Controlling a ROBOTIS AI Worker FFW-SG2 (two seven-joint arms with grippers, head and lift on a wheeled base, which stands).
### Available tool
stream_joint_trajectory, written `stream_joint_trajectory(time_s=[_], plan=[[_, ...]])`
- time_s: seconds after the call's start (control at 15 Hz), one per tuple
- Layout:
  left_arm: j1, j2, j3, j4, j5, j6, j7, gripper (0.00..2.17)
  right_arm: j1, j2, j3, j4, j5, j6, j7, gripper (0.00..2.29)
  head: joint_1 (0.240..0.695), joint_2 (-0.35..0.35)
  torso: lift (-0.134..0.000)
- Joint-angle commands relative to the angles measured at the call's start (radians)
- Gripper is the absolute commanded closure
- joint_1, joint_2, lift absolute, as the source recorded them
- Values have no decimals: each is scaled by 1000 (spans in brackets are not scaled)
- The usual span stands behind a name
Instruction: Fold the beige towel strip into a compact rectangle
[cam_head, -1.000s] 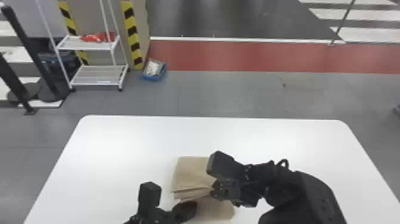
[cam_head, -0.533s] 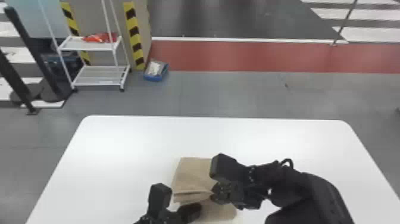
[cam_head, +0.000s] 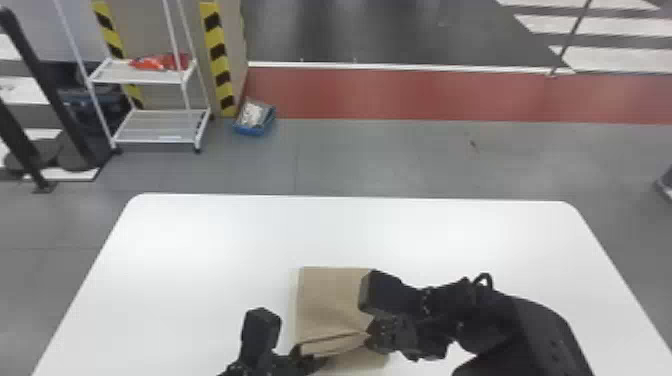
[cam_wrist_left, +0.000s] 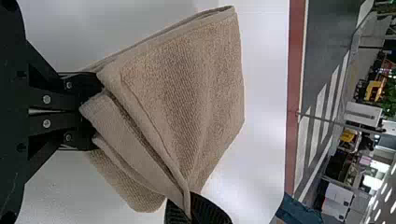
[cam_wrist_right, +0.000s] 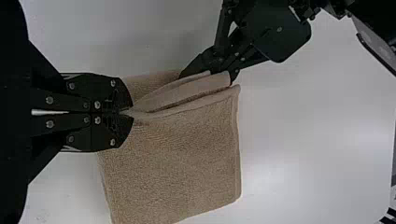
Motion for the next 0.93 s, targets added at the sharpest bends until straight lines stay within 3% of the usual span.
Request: stream_joint_trajectory(time_s=[0.0,0.4,0.53,0.6,0.67,0.87], plan=[[2,-1,-3,0,-7,0,3,1710,6,-6,-10,1,-1,1,3,1426,695,-58,0],[5,0,-16,-5,-9,0,6,1710,20,8,21,18,-10,32,-48,1393,695,-73,0],[4,2,-13,-6,-9,3,6,1710,20,8,16,6,-9,65,-40,738,695,-67,0],[5,3,-10,-8,-9,3,6,1710,21,8,1,-3,-15,65,-33,275,695,-68,0],[5,3,-10,-8,-9,3,6,1710,23,7,-25,-23,-30,65,-19,49,695,-70,0],[4,2,-7,-8,-9,3,4,1710,23,8,-140,-88,-199,65,21,36,695,-80,0]])
